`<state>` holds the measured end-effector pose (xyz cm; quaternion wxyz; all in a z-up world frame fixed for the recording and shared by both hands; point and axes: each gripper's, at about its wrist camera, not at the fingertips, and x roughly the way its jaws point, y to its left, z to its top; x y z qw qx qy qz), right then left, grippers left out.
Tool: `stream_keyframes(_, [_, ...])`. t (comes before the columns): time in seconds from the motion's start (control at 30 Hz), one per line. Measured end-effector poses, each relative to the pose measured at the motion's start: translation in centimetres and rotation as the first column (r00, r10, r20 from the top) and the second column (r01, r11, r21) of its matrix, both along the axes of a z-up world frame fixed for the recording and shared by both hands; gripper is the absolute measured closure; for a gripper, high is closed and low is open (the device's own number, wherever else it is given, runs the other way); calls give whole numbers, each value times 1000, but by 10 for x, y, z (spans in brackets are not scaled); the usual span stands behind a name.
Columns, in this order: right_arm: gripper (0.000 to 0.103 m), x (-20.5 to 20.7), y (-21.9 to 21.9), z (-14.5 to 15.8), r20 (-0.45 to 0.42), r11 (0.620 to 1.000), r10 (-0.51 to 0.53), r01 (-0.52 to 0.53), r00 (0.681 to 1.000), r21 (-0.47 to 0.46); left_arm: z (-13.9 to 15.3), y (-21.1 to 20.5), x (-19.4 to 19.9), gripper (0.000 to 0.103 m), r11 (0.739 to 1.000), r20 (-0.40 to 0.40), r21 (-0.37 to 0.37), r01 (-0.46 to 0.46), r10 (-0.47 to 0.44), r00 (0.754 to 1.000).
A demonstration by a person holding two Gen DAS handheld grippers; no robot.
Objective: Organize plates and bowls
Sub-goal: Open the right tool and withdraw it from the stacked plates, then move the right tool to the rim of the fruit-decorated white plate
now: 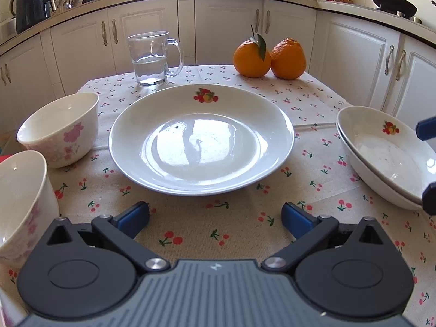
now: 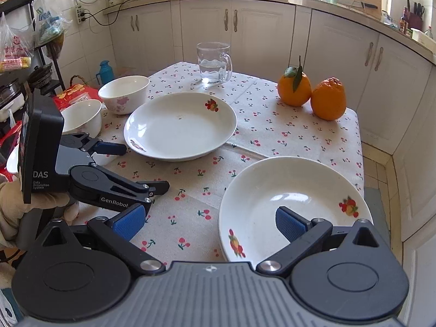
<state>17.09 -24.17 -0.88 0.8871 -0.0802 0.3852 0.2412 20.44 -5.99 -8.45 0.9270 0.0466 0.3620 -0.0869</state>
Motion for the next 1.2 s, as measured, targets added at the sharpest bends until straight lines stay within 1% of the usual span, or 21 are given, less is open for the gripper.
stream_keyframes(0.13, [0,25,8,6,-1,998,55,-55,998,-17,0,0,4,0,1000,0,1,-11,11,1000])
stream_keyframes(0.27, [0,50,17,11,-21,993,113,-113,993,-20,-1,0,7,0,1000,3,-1,-25,25,1000])
stream_keyframes(0.4, [0,72,25,12,-37,984,175,-176,984,-20,-2,1,9,0,1000,9,-2,-17,17,1000])
stream_keyframes(0.6, [0,108,37,12,-71,963,268,-269,961,-5,-2,1,8,1,1000,15,-5,-20,20,1000])
stream_keyframes(0.67, [0,120,40,10,-83,958,287,-288,954,-1,-1,2,7,3,1000,16,-12,-18,18,1000])
stream_keyframes(0.8, [0,144,46,5,-93,950,310,-312,946,-7,1,6,8,4,999,15,-37,-15,15,1000])
stream_keyframes(0.87, [0,156,49,1,-101,948,316,-318,943,-4,2,8,8,8,999,16,-39,-11,12,1000])
stream_keyframes(0.97, [1,172,55,-5,-113,939,343,-344,933,5,2,8,7,9,999,20,-37,-4,5,1000])
stream_keyframes(1.03, [5,181,60,-10,-122,932,360,-363,925,5,2,8,7,10,999,22,-37,0,1,1000])
stream_keyframes(1.13, [8,198,68,-15,-136,925,376,-380,916,0,3,10,7,17,999,27,-36,6,-5,1000])
stream_keyframes(1.2, [11,208,74,-18,-140,919,390,-395,910,-4,3,10,7,18,999,29,-36,10,-9,1000])
